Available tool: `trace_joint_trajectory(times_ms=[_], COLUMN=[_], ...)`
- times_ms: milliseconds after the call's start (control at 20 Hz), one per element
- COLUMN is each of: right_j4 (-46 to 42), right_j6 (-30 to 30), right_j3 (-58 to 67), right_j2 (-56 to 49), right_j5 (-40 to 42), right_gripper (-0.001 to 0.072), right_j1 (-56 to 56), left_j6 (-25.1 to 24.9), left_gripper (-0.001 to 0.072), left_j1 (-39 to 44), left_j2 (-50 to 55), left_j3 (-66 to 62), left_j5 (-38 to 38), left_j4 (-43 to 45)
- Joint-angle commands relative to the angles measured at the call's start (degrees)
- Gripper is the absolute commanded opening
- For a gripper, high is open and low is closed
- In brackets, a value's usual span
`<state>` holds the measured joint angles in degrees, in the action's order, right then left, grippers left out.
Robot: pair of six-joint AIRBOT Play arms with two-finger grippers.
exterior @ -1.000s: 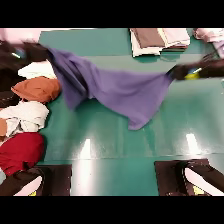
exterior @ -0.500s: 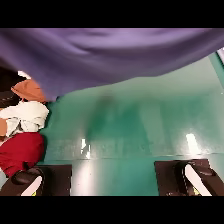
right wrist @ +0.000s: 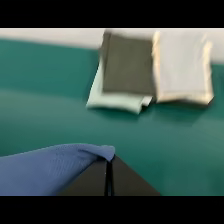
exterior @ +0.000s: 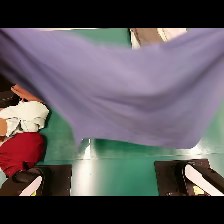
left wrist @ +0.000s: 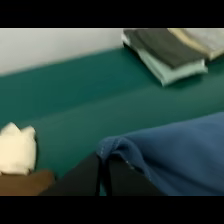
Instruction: Fold the shirts.
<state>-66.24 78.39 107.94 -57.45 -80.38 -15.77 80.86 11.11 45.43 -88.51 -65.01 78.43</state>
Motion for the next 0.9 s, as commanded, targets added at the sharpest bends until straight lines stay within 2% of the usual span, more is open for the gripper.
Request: trace_joint_trajectory(times_ms=[0,150,350,450,600,750,850], right_j4=[-3.08,-11.56,-11.85,-11.82,-11.87,-11.91,-11.87], right_j6=[0.76,1.25,1.31,1.31,1.31,1.29,1.27], right_j3=[-10.91,-20.94,-24.92,-23.15,-22.67,-28.48,-33.64], right_j2=[-7.21,-12.61,-14.01,-13.66,-10.47,-3.32,1.55], right_j5=[-1.25,0.87,5.64,5.77,3.61,3.91,4.48], right_gripper=[0.0014,0.0014,0.0014,0.0014,0.0014,0.0014,0.0014], right_j1=[5.49,9.29,11.45,11.69,11.69,10.67,9.18], left_j6=[-2.21,-3.98,-3.52,-3.37,-3.67,-8.57,-11.93], left_gripper=[0.0025,0.0025,0.0025,0.0025,0.0025,0.0026,0.0026], left_j1=[0.02,0.02,0.02,0.02,0.02,0.02,0.02], left_j2=[7.28,14.67,18.91,18.91,18.88,17.75,16.31], left_j3=[16.06,25.35,25.77,24.11,21.29,21.44,21.66], left_j5=[0.44,7.61,14.23,14.91,8.52,-3.32,-10.62], left_j4=[-2.1,-1.9,-1.9,-1.42,-1.25,-2.43,-9.16])
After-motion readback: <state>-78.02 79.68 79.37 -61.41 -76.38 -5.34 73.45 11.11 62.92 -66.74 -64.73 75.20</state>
